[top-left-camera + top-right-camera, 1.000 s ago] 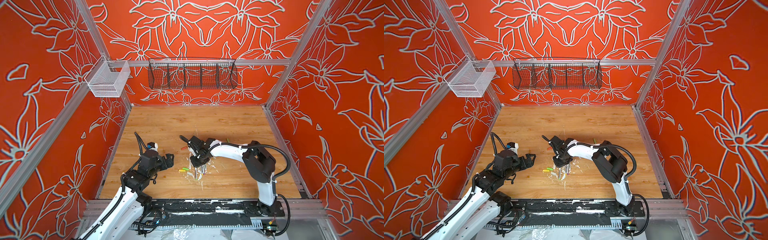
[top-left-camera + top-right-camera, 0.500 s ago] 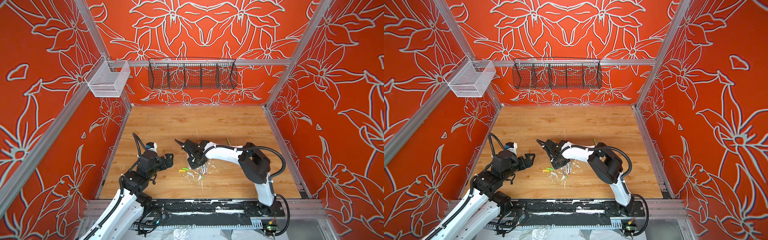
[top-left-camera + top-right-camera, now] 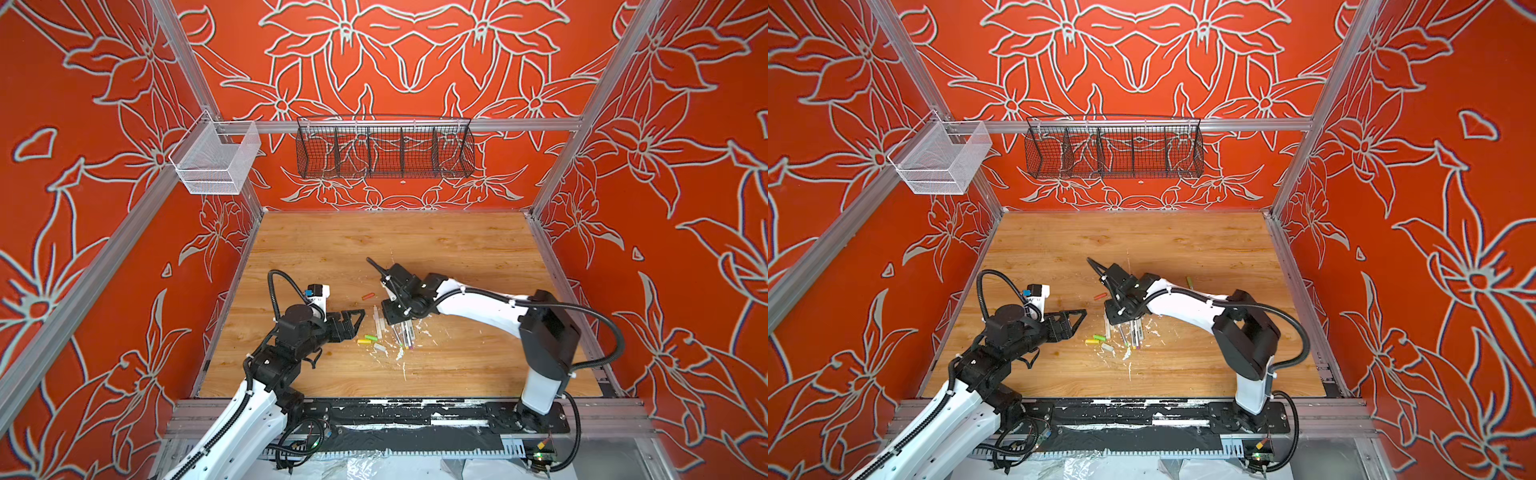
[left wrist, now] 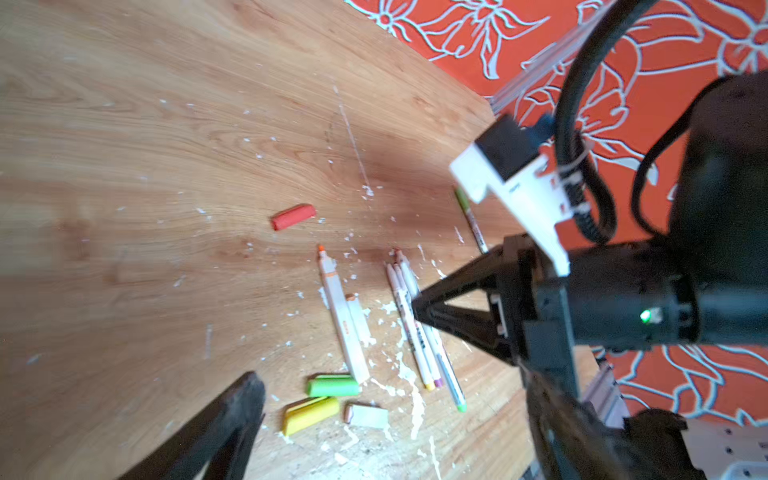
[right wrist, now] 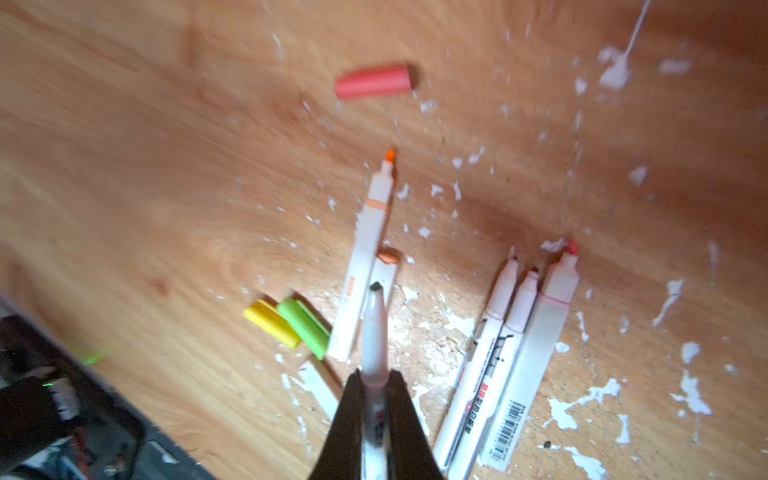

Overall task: Insert the pens into the pen caps
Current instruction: 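Lift the white marker and pass it into the left gripper, then open the right gripper and move it back toward the pile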

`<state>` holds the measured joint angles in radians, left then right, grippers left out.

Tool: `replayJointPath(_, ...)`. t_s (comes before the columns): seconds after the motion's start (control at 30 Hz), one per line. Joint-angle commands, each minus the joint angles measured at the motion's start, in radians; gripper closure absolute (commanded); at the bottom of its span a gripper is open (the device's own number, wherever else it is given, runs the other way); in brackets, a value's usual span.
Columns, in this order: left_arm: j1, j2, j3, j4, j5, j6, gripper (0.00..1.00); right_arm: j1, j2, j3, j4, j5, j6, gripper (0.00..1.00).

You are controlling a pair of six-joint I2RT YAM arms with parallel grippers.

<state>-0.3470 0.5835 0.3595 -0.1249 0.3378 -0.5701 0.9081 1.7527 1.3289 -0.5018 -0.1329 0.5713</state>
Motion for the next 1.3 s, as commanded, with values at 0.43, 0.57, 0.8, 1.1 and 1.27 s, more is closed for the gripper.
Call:
replayJointPath(0.43,-0.075,0.036,-0.050,0.466,0.242,0.024,0.26,-0.043,-0.272,-0.264,0.759,-0.335,0.086,0.91)
replayJointPath(0.57,-0.076,0.050,-0.047,0.512,0.250,0.028,0.37,-0.043,-0.305,-0.318,0.891,-0.358,0.115,0.91)
replayJointPath(0.8,-0.079,0.070,-0.039,0.577,0.244,0.035,0.55,-0.040,-0.322,-0.354,0.974,-0.364,0.138,0.91)
replayJointPath(1.1,-0.079,0.061,-0.014,0.559,0.193,0.063,0.84,-0.041,-0.334,-0.391,1.029,-0.343,0.141,0.91)
replayJointPath(1.27,-0.079,0.048,0.016,0.441,0.127,0.070,0.97,-0.042,-0.337,-0.387,0.989,-0.331,0.123,0.83)
